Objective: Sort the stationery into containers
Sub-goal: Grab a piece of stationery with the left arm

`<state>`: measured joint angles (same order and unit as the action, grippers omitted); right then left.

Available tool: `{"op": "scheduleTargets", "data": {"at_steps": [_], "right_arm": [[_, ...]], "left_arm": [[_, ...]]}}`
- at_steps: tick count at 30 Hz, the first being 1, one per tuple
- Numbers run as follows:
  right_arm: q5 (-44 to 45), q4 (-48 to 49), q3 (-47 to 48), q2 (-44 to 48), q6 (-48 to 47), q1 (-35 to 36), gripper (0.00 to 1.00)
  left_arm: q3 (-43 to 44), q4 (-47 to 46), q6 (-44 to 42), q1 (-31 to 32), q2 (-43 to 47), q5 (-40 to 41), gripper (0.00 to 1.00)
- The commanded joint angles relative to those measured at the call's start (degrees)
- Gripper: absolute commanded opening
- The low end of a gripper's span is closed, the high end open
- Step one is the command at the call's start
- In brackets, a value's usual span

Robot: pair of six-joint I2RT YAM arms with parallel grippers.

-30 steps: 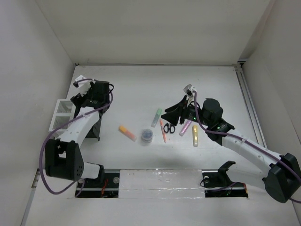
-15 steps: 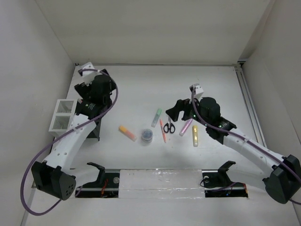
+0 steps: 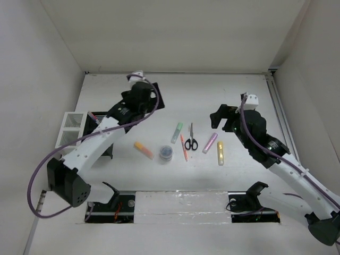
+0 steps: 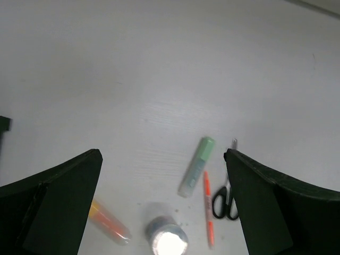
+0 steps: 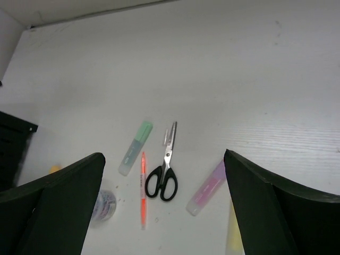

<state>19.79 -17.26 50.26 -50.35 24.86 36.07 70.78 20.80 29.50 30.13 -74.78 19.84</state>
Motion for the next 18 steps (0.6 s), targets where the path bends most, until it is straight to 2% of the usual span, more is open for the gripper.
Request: {"op": "scheduleTargets", "data": {"at_steps": [1, 4, 10, 14, 18], "right_arm": [[8.15, -5.41, 5.89, 1.30, 0.36, 0.40, 1.00], [11.13, -7.96, 8.44, 0.78, 0.36, -0.13, 1.00], [13.26, -10.17, 12.31, 0.78, -0.33, -6.00, 1.00], [8.87, -9.03, 13.02, 2.88, -1.48, -8.20, 1.00], [5.62, -7.71, 11.36, 2.89, -2.01, -8.74, 1.00]], "left_arm": [[9.86, 9.91, 7.92, 10.79, -6.30, 7.21, 1.00], [14.28, 15.74, 18.98, 18.44, -12.29, 13.81, 1.00], [18.68, 23.92, 33.31, 26.64, -21.80, 15.94, 1.00], [19.22, 25.61, 36.15, 29.54, -24.97, 13.92, 1.00], [17.99, 23.41, 37.47, 30.78, -26.37, 10.84, 1.00]]}}
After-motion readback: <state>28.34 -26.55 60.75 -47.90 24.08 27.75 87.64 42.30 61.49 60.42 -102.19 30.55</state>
